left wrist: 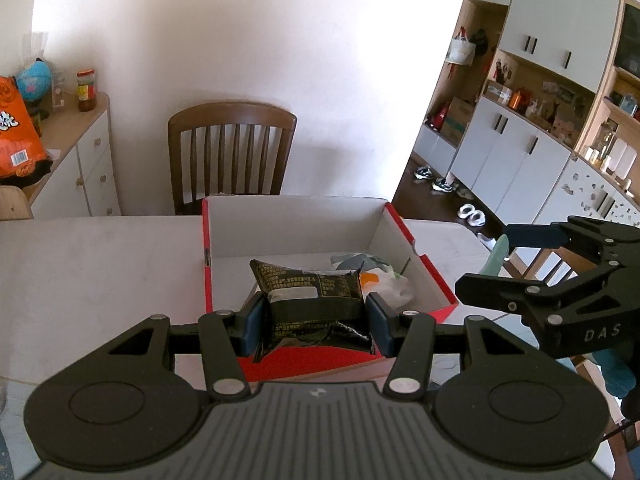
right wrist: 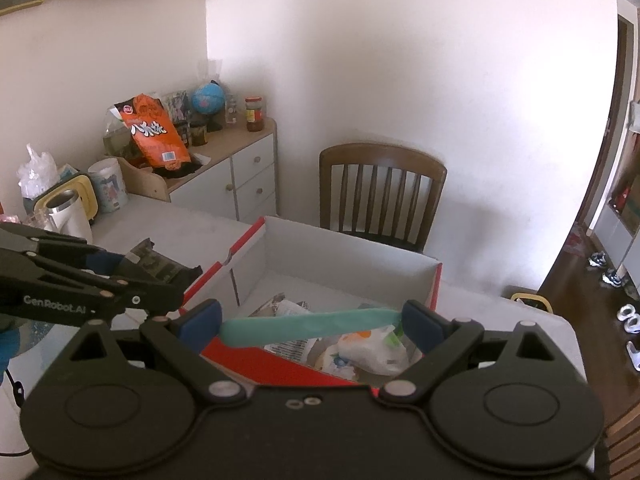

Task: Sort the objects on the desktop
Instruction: 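Lift the dark packet and teal stick and carry both over the red box, then lower the dark packet and teal stick into the box and open both grippers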

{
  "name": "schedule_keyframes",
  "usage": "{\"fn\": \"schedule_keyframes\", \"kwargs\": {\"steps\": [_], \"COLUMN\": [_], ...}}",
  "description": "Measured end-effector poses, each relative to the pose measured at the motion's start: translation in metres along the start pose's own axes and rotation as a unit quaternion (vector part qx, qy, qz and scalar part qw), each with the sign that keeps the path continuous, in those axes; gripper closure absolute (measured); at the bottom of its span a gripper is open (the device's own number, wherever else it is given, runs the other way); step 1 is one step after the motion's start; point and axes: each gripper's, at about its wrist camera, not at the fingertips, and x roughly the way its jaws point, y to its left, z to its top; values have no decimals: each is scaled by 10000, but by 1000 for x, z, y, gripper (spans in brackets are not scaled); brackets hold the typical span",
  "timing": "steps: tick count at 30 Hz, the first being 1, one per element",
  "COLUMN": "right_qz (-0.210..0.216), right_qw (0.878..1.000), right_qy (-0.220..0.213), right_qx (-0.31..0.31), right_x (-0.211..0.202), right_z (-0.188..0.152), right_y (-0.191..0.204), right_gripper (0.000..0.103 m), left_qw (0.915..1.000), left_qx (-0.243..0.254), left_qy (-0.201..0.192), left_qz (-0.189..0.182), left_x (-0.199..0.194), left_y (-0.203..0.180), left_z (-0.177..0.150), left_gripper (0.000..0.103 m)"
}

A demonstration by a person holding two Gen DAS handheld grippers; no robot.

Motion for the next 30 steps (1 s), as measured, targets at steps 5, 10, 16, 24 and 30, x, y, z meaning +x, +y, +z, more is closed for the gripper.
{"fn": "schedule_keyframes", "kwargs": {"steps": [5, 10, 16, 24, 30], "right_qz": [26, 38, 55, 36, 14], "right_qw": [10000, 10000, 9999, 9998, 9995], "right_qy": [54, 87, 118, 193, 330], "right_qx": [-6, -8, 38, 33, 25], "right_x": [12, 25, 41, 64, 86], "right_z": [1, 3, 4, 4, 1], "right_y": [-3, -7, -13, -23, -28], "right_gripper": [6, 6, 6, 6, 6], "left_qw": [10000, 10000, 10000, 9997, 9987], "left_qx": [-27, -10, 79, 65, 77], "left_qy": [39, 44, 38, 229, 499], "left_qz": [21, 49, 40, -61, -44], "left_x": [14, 27, 46, 79, 108], "left_y": [6, 11, 15, 22, 27], "left_z": [5, 13, 25, 37, 35], "left_gripper": [51, 51, 51, 51, 51]}}
